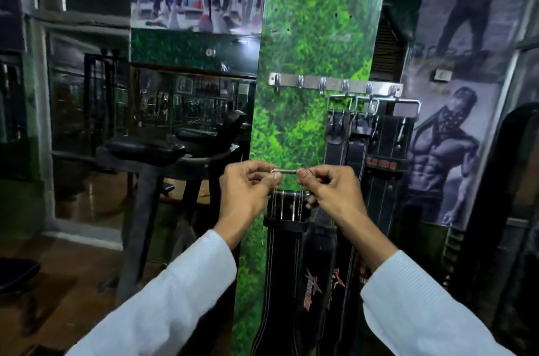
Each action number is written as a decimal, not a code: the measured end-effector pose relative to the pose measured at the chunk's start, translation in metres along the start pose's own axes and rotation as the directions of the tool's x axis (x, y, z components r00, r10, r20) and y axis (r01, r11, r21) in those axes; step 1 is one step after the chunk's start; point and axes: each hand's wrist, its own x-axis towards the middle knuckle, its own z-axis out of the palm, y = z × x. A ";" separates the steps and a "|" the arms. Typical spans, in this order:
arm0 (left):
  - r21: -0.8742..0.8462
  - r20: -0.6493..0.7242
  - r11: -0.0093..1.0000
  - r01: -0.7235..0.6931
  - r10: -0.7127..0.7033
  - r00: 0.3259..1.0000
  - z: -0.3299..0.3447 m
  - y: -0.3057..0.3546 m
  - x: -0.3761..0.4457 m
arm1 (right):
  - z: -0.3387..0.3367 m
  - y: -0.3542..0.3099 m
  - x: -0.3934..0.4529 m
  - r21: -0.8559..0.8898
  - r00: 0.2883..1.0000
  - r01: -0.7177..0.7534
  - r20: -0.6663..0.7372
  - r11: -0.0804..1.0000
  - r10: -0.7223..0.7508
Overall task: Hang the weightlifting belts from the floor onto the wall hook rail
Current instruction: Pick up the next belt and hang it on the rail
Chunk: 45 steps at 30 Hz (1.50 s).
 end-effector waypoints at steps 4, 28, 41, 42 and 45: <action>-0.020 0.048 0.998 -0.054 0.055 0.997 -0.002 0.015 0.042 | -0.002 -0.022 0.024 -0.012 0.998 0.028 -0.059 1.000 -0.028; 0.518 -0.139 0.810 -0.276 0.398 0.907 0.079 0.040 0.232 | -0.016 -0.025 0.253 -0.401 0.918 0.125 -0.300 0.908 -0.259; 0.635 -0.122 0.698 -0.330 0.512 0.850 0.088 0.014 0.229 | -0.022 -0.008 0.243 -0.562 0.842 0.381 -0.117 0.734 -0.527; 0.627 -0.128 0.702 -0.338 0.521 0.844 0.089 0.013 0.224 | -0.021 -0.005 0.241 -0.540 0.837 0.390 -0.130 0.746 -0.531; 0.598 -0.124 0.707 -0.377 0.546 0.828 0.085 0.002 0.207 | -0.013 0.003 0.230 -0.472 0.850 0.362 -0.186 0.804 -0.492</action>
